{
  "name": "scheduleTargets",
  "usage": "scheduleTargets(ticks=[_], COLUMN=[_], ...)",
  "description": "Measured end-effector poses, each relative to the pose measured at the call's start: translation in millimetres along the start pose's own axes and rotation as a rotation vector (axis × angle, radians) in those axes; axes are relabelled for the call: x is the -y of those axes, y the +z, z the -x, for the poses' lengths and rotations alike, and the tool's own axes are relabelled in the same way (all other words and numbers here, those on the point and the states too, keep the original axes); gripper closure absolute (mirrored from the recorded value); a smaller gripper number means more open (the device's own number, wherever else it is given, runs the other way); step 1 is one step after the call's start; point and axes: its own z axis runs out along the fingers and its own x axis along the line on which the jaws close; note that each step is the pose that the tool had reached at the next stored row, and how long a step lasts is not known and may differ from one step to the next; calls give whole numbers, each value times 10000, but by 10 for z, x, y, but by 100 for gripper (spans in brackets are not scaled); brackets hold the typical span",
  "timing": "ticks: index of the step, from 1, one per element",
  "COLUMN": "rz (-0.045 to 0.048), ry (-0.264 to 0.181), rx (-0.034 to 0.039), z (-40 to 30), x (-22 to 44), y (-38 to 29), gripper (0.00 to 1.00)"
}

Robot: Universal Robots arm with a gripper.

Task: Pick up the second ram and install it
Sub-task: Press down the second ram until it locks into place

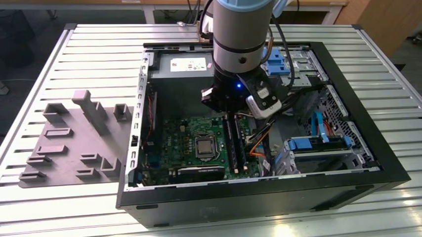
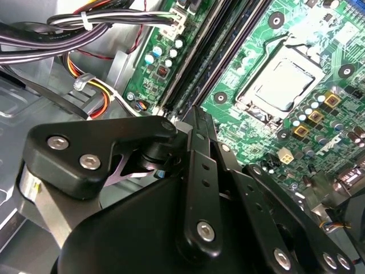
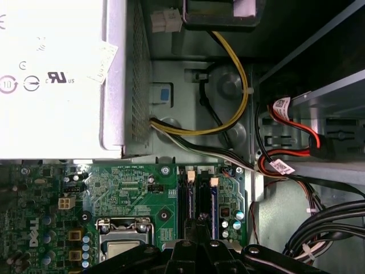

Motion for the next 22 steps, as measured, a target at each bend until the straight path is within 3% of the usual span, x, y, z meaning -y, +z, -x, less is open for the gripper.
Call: scheduleTargets(ticks=[22], rz=[0], ry=[0], rx=[0], z=[-3], x=[-23], y=[30], gripper=[89])
